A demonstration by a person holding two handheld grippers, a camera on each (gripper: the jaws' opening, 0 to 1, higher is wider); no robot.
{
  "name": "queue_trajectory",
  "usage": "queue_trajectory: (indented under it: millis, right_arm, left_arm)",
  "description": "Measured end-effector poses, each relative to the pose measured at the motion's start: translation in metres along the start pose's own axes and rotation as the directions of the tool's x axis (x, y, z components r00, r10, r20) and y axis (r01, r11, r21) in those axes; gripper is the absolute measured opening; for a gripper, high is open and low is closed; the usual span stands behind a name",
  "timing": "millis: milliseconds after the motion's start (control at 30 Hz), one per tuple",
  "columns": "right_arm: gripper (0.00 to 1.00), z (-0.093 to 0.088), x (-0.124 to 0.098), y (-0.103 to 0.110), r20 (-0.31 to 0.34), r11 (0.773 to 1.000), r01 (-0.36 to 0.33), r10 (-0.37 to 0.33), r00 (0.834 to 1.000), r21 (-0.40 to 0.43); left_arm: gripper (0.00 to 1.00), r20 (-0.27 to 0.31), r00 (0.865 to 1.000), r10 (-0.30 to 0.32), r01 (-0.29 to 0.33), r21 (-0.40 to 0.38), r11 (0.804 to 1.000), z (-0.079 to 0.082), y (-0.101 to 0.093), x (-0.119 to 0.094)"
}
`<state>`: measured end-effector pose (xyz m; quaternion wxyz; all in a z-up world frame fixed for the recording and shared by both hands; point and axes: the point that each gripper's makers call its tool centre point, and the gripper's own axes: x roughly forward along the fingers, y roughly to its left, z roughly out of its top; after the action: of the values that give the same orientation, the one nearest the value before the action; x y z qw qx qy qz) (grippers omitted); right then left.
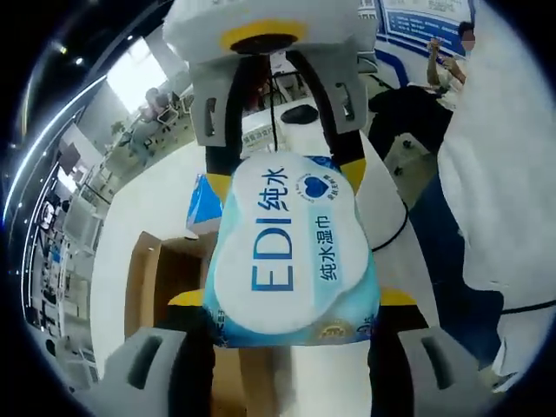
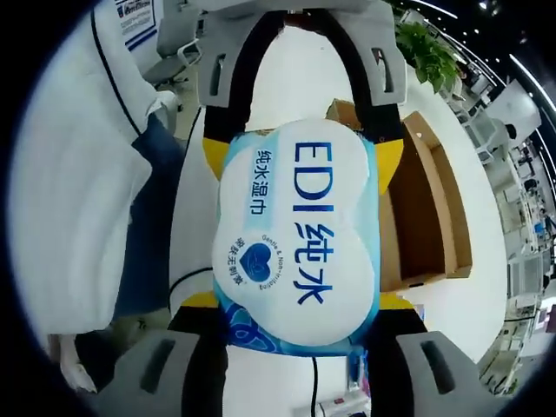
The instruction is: Operate the shoe box by opening the lid, removing the specified soft item, and placing it in the target area until the item is outside and the box remains undamaged.
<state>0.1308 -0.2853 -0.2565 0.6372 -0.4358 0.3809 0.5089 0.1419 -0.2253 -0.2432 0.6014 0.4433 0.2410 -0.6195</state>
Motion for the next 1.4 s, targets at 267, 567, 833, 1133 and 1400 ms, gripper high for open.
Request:
queue_trajectory:
  millis: [267, 567, 833, 1133, 1400]
  right_arm:
    - [0.62, 0.013, 0.032, 0.014, 0.011, 0.999, -0.046, 0.046, 0.999, 0.008]
    - [0.62, 0.017, 0.064, 0.028, -0.026, 0.995, -0.096, 0.097, 0.995, 0.007]
    - [0.61, 0.023, 0.087, 0.033, -0.025, 0.992, -0.119, 0.120, 0.992, 0.027]
    - [0.61, 0.024, 0.109, 0.033, -0.031, 0.988, -0.150, 0.152, 0.988, 0.041]
    - [0.61, 0.025, 0.114, 0.030, -0.039, 0.987, -0.155, 0.156, 0.987, 0.043]
  left_arm:
    - [0.72, -0.012, 0.999, -0.033, 0.033, -0.022, 0.999, -0.029, -0.017, 0.006]
    - [0.71, -0.004, 0.998, -0.059, 0.059, -0.054, 0.997, -0.056, -0.034, 0.024]
    - [0.71, -0.020, 0.996, -0.091, 0.090, -0.064, 0.994, -0.079, -0.041, 0.034]
    - [0.72, -0.033, 0.992, -0.121, 0.118, -0.080, 0.990, -0.099, -0.042, 0.051]
    - [0.72, -0.028, 0.992, -0.125, 0.123, -0.089, 0.988, -0.106, -0.040, 0.054]
